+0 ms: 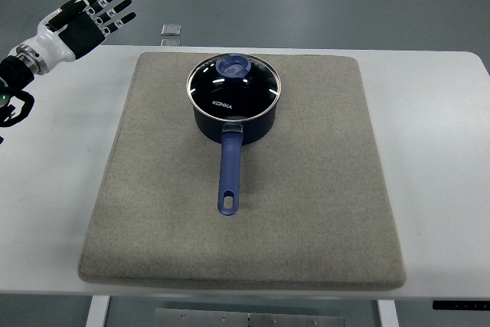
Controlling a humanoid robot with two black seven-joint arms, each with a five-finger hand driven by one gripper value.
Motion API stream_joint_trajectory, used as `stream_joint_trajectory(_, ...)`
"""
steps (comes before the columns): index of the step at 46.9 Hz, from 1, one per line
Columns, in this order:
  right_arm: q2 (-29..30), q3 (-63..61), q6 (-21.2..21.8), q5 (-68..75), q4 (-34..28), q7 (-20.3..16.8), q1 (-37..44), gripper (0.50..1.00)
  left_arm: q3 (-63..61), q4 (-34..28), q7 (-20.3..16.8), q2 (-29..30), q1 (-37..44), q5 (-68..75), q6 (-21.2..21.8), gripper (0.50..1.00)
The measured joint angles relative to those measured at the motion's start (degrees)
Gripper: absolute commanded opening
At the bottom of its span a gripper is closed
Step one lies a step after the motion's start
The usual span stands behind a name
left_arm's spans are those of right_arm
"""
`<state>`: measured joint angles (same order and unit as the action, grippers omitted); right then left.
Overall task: Open pot lid and place left with left hand
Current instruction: 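Move the left hand forward toward the saucepan lid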
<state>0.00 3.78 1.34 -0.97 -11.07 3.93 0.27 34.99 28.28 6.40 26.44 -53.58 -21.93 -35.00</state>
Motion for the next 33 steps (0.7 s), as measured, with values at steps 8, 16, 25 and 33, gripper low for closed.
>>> stream_joint_trajectory(8, 0.0, 0.0, 0.0, 0.0, 0.0, 0.0, -0.01, 0.917, 0.03, -0.06, 0.0, -1.45, 0.13, 0.04, 0.0, 0.99)
stream_joint_trajectory(16, 0.0, 0.0, 0.0, 0.0, 0.0, 0.0, -0.03, 0.917, 0.03, -0.07, 0.0, -1.51, 0.12, 0.14, 0.0, 0.992)
stream_joint_trajectory(25, 0.0, 0.0, 0.02, 0.0, 0.0, 0.0, -0.01, 0.917, 0.04, -0.22, 0.02, -1.56, -1.27, 0.23, 0.0, 0.992)
stream_joint_trajectory(33, 0.0, 0.0, 0.03, 0.0, 0.0, 0.01, -0.01, 0.917, -0.09, -1.55, 0.02, -1.49, -2.76, 0.27, 0.0, 0.992)
